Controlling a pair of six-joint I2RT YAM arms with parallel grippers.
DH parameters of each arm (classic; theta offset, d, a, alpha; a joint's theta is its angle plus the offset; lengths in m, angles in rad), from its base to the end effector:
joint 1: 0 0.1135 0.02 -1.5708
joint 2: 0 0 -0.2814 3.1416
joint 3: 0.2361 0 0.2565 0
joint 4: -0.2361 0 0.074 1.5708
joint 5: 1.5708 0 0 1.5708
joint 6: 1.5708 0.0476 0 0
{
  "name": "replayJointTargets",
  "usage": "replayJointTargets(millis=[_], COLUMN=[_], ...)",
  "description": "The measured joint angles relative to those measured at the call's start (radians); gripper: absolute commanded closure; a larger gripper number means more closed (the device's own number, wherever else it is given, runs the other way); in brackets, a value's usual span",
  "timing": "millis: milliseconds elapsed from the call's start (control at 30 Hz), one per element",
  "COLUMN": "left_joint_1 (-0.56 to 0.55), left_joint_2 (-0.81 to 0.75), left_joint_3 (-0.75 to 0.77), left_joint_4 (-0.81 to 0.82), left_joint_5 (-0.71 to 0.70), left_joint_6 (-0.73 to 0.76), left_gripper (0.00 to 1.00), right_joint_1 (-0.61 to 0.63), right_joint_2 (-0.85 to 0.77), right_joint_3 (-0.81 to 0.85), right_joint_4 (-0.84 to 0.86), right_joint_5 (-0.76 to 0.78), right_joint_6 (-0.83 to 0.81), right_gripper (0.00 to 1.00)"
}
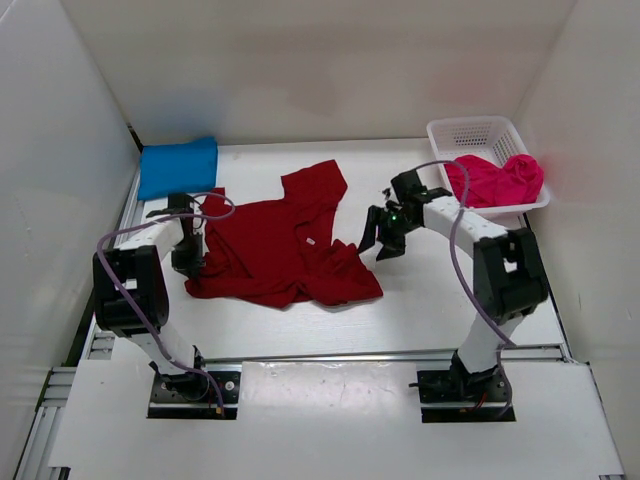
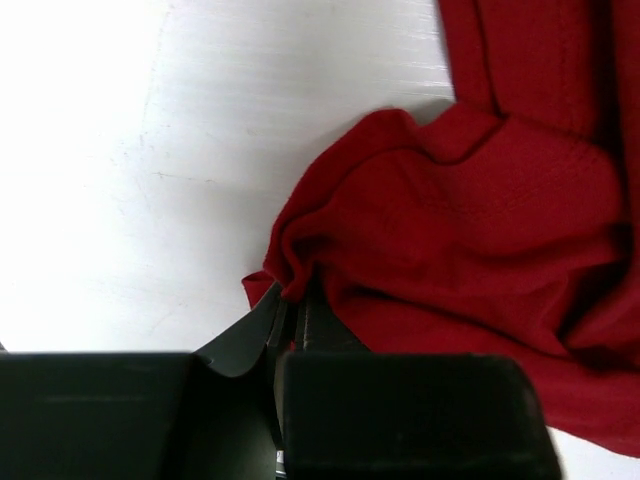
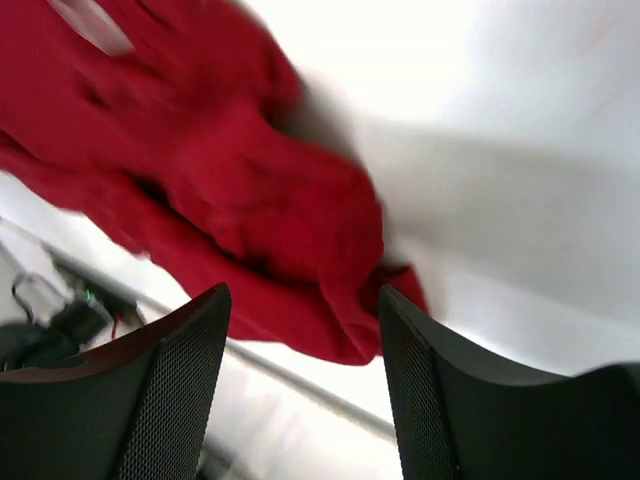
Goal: Fold and stack the t-shirts
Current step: Flatten out the tshirt
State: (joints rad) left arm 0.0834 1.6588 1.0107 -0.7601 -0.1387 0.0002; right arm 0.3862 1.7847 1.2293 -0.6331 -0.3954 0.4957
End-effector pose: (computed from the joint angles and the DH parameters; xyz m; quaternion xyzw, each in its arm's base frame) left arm 0.2978 0.0315 0.1716 -0.0470 0.9932 0.0724 0.0781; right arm 0.3333 0.1553 0.1986 0.0154 0.9633 0.2539 0.0862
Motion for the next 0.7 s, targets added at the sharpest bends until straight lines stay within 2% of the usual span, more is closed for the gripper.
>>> replayJointTargets(millis=[133,200,233,300,367,433,500,700], left_joint_1=[-0.008,-0.008,-0.008,-0.008,-0.008,-0.008,-0.008,-0.008], left_joint_2=[0.0,0.0,0.0,0.0,0.0,0.0,-0.001,-0.004], left_joint_3=[0.0,0.0,0.0,0.0,0.0,-0.001,-0.003,-0.018], left_joint_4=[-0.001,-0.003,-0.003,-0.004,-0.004,-0.003,-0.003,-0.003], left_joint_5=[-0.001,-0.001,-0.002,-0.002,-0.002,-0.003,-0.003,-0.003], left_joint_6=[0.0,0.0,0.0,0.0,0.0,0.0,0.0,0.0], left_gripper=[0.9,0.9,0.9,0.9,0.9,0.9,0.9,0.9], right_joint_1=[-0.012,-0.013,-0.013,-0.014,-0.012,0.004,0.04,0.084], right_joint_2=[-0.17,-0.274,-0.32,-0.37,-0.38,-0.38,-0.382,-0.38], right_joint_3=[-0.04,-0.119,-0.172,-0.276,-0.374,-0.465,-0.507,-0.493], right_joint_4=[0.049,0.063,0.071,0.068,0.077,0.076,0.071,0.137], right_joint_5=[0.092,0.123,0.138,0.161,0.165,0.165,0.165,0.169], right_joint_6=[-0.032,-0.05,-0.06,-0.078,-0.088,-0.099,-0.116,-0.142], right_gripper=[0.35,0.42,0.53,0.59,0.55,0.44,0.38,0.37])
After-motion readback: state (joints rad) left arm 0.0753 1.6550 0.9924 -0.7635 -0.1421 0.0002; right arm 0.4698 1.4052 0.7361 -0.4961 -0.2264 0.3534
